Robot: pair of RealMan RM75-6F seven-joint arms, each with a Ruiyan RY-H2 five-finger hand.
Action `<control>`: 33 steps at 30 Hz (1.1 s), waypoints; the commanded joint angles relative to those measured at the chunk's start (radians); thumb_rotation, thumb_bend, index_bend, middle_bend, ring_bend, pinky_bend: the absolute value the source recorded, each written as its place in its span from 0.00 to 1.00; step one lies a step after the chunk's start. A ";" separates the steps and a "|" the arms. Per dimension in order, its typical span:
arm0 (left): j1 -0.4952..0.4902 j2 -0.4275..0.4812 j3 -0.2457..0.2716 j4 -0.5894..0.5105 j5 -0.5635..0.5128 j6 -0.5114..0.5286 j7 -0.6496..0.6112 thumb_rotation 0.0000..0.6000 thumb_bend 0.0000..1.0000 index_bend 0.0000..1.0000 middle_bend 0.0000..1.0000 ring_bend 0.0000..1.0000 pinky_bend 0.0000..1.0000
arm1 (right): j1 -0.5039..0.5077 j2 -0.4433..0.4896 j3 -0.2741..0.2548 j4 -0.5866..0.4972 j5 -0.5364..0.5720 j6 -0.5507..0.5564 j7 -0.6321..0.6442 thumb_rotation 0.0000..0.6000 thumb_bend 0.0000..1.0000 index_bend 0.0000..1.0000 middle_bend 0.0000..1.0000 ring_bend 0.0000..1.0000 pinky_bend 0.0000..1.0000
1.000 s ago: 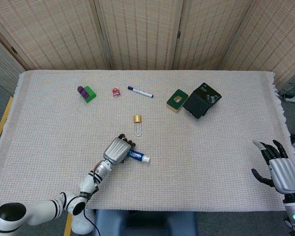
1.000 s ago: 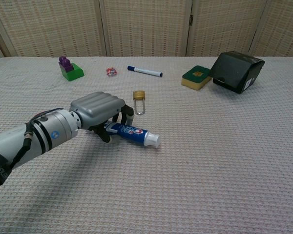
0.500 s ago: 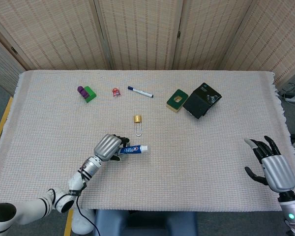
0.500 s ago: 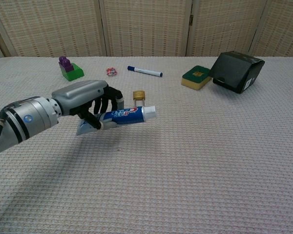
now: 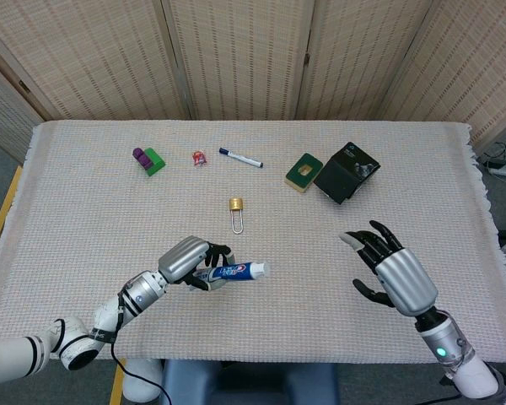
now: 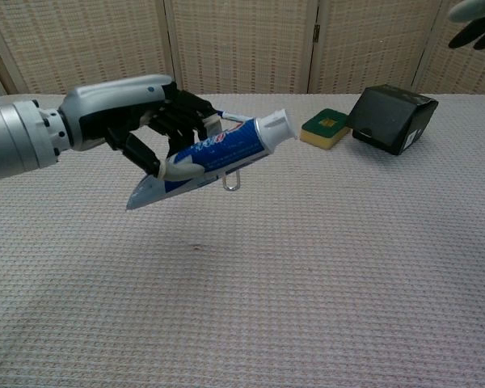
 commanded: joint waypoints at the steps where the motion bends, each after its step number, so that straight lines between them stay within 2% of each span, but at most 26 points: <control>1: -0.031 0.029 -0.033 -0.049 -0.035 -0.040 -0.015 1.00 0.81 0.82 0.76 0.78 0.60 | 0.044 -0.039 0.028 -0.043 -0.015 -0.039 -0.048 1.00 0.35 0.09 0.20 0.18 0.09; 10: -0.050 0.026 -0.090 -0.099 -0.141 -0.071 0.066 1.00 0.82 0.82 0.76 0.78 0.60 | 0.116 -0.110 0.054 -0.082 -0.025 -0.082 -0.116 1.00 0.35 0.09 0.21 0.19 0.09; 20: -0.046 0.018 -0.092 -0.130 -0.172 -0.073 0.136 1.00 0.82 0.82 0.76 0.78 0.60 | 0.168 -0.152 0.081 -0.079 0.011 -0.113 -0.145 1.00 0.35 0.10 0.23 0.20 0.09; 33: -0.042 0.030 -0.096 -0.165 -0.174 -0.073 0.171 1.00 0.82 0.82 0.76 0.78 0.60 | 0.197 -0.179 0.083 -0.066 0.044 -0.122 -0.175 1.00 0.35 0.10 0.23 0.20 0.09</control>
